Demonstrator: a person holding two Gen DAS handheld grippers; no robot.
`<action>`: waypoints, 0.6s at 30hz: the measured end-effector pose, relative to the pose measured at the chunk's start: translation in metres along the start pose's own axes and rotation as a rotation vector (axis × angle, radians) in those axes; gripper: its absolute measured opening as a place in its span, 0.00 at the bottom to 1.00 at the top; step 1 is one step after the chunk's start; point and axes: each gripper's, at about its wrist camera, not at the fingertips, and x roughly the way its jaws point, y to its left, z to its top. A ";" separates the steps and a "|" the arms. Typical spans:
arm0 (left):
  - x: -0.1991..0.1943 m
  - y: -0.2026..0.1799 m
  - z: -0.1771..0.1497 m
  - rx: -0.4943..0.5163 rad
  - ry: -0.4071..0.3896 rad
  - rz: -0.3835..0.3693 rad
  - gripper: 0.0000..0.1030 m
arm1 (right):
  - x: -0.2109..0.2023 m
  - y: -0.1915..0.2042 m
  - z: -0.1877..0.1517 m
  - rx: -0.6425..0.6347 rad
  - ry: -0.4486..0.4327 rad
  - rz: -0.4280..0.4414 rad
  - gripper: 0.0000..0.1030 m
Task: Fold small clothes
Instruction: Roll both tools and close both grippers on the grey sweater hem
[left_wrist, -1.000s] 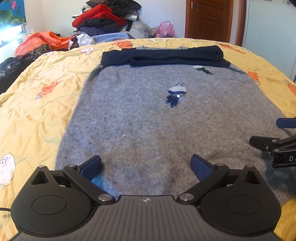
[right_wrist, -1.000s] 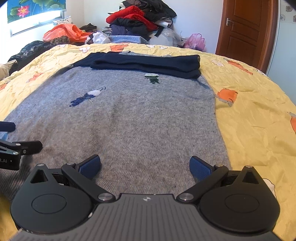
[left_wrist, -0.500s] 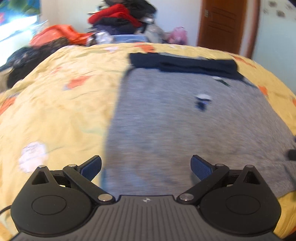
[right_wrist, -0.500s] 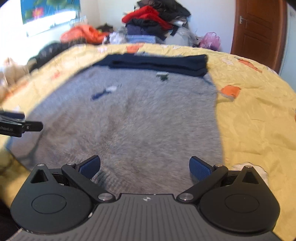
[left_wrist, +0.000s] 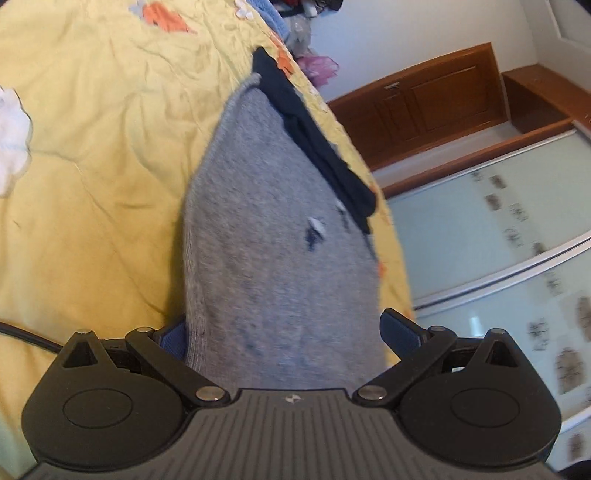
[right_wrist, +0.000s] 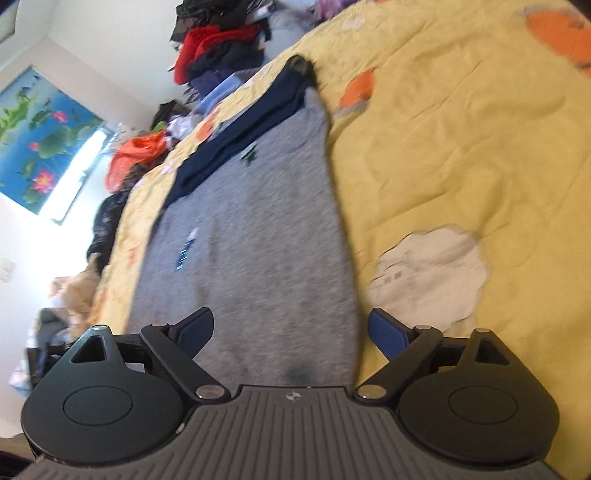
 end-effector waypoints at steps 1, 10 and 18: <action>0.000 0.001 0.000 -0.019 0.005 -0.027 1.00 | 0.003 0.001 0.000 0.002 0.023 0.023 0.89; 0.003 0.003 -0.002 -0.023 0.076 -0.023 0.70 | 0.001 0.001 -0.003 0.048 0.065 0.121 0.87; 0.010 -0.012 -0.001 0.135 0.118 0.164 0.57 | 0.001 -0.001 -0.006 0.040 0.073 0.115 0.79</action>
